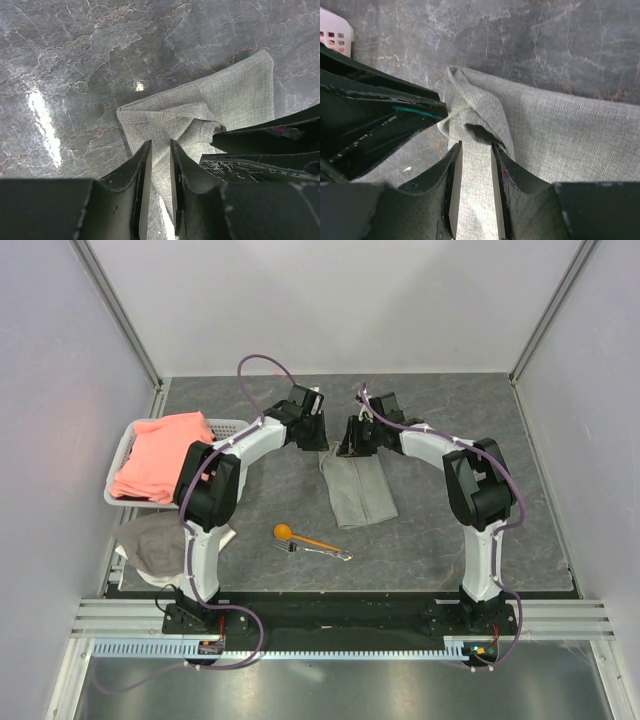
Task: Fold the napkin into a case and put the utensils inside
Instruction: Fold the upper triangle-folded napkin at the center of the board.
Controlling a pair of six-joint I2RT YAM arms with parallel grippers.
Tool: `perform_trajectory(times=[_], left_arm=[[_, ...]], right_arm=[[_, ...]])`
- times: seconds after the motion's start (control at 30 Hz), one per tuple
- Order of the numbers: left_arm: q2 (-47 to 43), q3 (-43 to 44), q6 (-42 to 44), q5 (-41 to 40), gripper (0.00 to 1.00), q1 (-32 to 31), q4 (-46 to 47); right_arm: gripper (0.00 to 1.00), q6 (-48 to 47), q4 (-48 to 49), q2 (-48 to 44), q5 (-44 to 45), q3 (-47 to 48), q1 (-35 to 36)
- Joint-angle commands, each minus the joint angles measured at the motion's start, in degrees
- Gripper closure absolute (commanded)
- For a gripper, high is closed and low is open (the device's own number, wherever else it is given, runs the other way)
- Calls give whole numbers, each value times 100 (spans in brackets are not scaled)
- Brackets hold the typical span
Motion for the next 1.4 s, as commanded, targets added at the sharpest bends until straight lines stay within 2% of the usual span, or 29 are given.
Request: perform_trajectory(times=[0.0,0.1,0.33,0.47,0.53,0.73,0.8,0.9,0.97,1.07,1.17,1.37], left_arm=[[61,75,132,35,73,-27,252],[122,92,114,105,73,-27,279],[333,154,-166,685,73,-27,507],[307,145,-386,809,73,-27,639],[210,101,-456,756,73,-27,657],[306,162,-562,844,71,-18,806],[394,250,-589,896,70,-27,824],[596,382,-597,1002,70,-27,859],[693,426,-615,1037,70,-35,876],[737,417,-659,1116,70,-27,938],[703,382,-685,1178,70,-35,964],[588,242,-712,1196,70,-70,1017]], right_arm=[[63,-40,95,110,125,372,0],[61,-67,95,206,195,451,0],[63,-5,77,540,388,829,-8],[81,-23,77,585,608,882,-96],[86,-14,60,567,670,830,-140],[87,12,59,409,626,504,-255],[84,-40,51,417,512,539,-281],[73,-40,-19,356,450,522,-316],[61,-23,-98,190,424,496,-316],[52,3,-283,-170,354,303,-316],[49,12,-573,-662,468,-110,-316],[51,91,-810,-1594,450,-1446,-80]])
